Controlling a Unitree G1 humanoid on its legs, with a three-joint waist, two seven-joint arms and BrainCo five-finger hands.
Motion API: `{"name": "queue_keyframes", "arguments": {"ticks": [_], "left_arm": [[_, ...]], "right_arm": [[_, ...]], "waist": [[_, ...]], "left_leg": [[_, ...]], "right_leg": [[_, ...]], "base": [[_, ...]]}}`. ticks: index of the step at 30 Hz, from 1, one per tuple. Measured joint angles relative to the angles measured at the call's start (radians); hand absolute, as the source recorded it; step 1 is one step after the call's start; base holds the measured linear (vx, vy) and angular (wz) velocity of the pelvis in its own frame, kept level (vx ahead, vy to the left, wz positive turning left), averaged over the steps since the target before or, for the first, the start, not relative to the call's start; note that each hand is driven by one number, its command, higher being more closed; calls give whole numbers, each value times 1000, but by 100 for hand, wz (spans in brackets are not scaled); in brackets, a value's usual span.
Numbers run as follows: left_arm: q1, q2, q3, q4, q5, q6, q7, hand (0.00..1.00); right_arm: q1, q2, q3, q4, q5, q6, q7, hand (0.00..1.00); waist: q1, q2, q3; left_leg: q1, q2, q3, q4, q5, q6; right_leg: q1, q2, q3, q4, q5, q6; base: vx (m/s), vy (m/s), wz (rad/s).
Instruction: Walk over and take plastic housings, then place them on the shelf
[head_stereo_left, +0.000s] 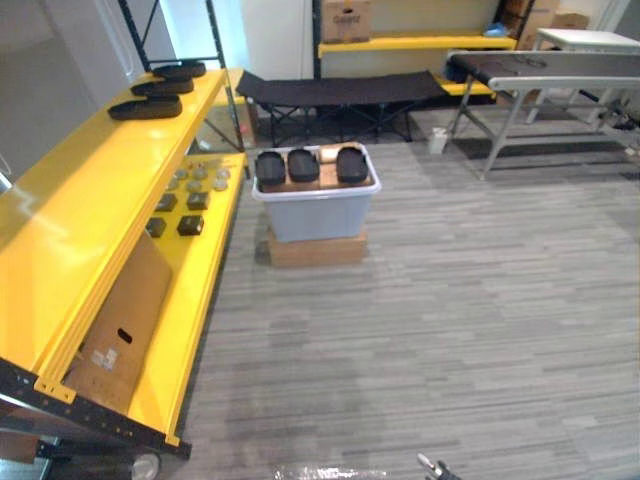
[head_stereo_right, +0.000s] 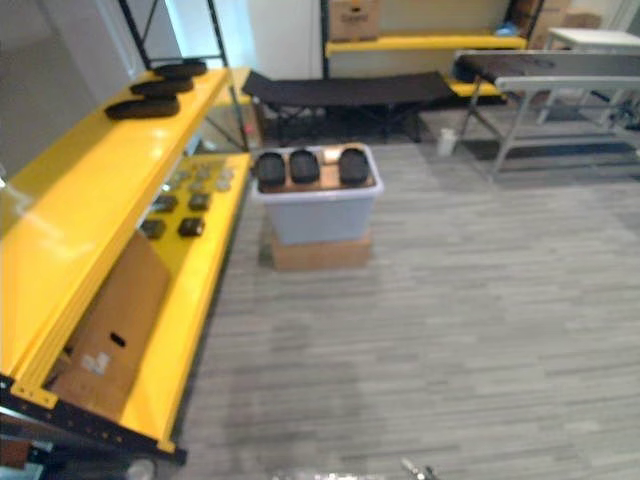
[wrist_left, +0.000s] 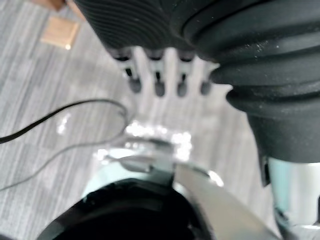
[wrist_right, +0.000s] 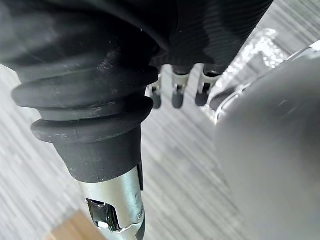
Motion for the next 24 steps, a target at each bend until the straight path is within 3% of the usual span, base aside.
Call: {"name": "queue_keyframes", "arguments": {"ticks": [15,24], "left_arm": [[-14,15,-2,8,0,-25,-25,0],[-15,15,-7,8,4,-25,-17,0]], "right_arm": [[-41,31,-39,-1,-4,0,-1,0],[-50,33,-38,0,-29,9,0,0]], "waist": [[-1,-18,29],[-1,-19,30]], "left_leg": [[48,-22,27,-64,7,-3],[66,-31,27,-105,33,0]], "right_leg": [[18,-10,-3,-23,3,35],[14,-15,-5,-13,2,36]], "base": [[11,20,-4],[-59,-10,0]]}}
